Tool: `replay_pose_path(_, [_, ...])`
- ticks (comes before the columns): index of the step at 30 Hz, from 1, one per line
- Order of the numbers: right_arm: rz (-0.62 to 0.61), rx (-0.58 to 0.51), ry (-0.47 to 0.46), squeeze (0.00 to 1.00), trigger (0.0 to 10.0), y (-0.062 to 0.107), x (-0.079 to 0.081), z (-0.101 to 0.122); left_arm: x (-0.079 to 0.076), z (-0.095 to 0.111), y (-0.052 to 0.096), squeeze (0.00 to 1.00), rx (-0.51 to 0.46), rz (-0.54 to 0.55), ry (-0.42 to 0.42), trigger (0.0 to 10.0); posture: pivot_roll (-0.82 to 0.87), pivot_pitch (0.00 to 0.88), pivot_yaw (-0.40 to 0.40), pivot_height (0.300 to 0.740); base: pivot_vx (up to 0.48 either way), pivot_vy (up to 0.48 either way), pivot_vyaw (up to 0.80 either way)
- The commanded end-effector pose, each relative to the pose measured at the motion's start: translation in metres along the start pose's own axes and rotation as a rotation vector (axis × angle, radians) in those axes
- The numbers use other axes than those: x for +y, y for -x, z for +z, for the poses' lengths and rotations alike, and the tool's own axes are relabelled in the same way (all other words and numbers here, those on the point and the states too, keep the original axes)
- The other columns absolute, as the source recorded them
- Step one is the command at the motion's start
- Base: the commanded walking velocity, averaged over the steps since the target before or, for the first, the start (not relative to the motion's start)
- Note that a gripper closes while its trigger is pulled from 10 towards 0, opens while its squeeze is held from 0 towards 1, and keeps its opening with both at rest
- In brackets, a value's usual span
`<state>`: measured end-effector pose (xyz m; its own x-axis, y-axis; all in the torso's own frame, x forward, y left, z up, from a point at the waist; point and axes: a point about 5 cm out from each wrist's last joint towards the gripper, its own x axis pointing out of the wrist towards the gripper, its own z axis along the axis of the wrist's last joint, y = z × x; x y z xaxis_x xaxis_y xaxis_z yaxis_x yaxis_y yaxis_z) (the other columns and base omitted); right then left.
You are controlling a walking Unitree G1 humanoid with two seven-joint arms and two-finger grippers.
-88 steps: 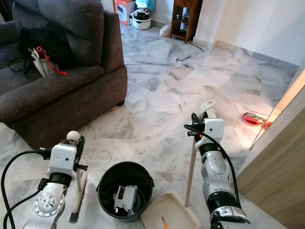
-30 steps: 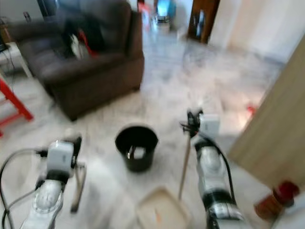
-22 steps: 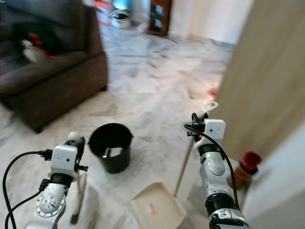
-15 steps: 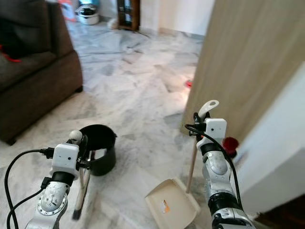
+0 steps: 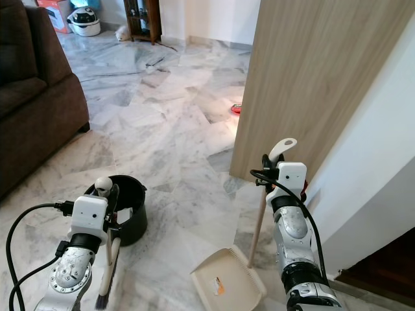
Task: Sweep floor
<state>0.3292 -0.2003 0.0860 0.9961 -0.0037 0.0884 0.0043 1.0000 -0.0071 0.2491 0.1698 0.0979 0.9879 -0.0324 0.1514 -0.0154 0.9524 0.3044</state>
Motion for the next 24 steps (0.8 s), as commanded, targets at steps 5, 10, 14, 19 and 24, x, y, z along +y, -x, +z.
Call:
replay_pose_path(5, [0.002, -0.022, 0.007, 0.00, 10.0, -0.0068, 0.0001, 0.0082, 0.0010, 0.0095, -0.0041, 0.00, -0.052, 0.004, -0.031, 10.0, 0.12, 0.013, -0.029, 0.740, 0.000, 0.000, -0.80])
replay_pose_path(10, [-0.003, -0.023, 0.009, 0.00, 10.0, -0.0071, -0.0007, 0.0087, 0.0014, 0.0091, -0.0037, 0.00, -0.050, 0.005, -0.025, 10.0, 0.12, 0.016, -0.027, 0.740, 0.000, 0.000, -0.80])
replay_pose_path(14, [-0.003, -0.024, 0.010, 0.00, 10.0, -0.0073, -0.0006, 0.0090, 0.0009, 0.0092, -0.0038, 0.00, -0.046, 0.000, -0.014, 10.0, 0.12, 0.017, -0.027, 0.740, 0.000, 0.000, -0.80])
replay_pose_path(19, [-0.006, -0.026, 0.010, 0.00, 10.0, -0.0071, -0.0006, 0.0091, 0.0006, 0.0091, -0.0036, 0.00, -0.045, 0.001, -0.011, 10.0, 0.12, 0.019, -0.026, 0.740, 0.000, 0.270, -0.80])
replay_pose_path(24, [-0.007, -0.027, 0.012, 0.00, 10.0, -0.0068, -0.0009, 0.0091, 0.0006, 0.0094, -0.0032, 0.00, -0.049, -0.004, -0.017, 10.0, 0.12, 0.022, -0.025, 0.740, 0.000, 0.166, -0.80])
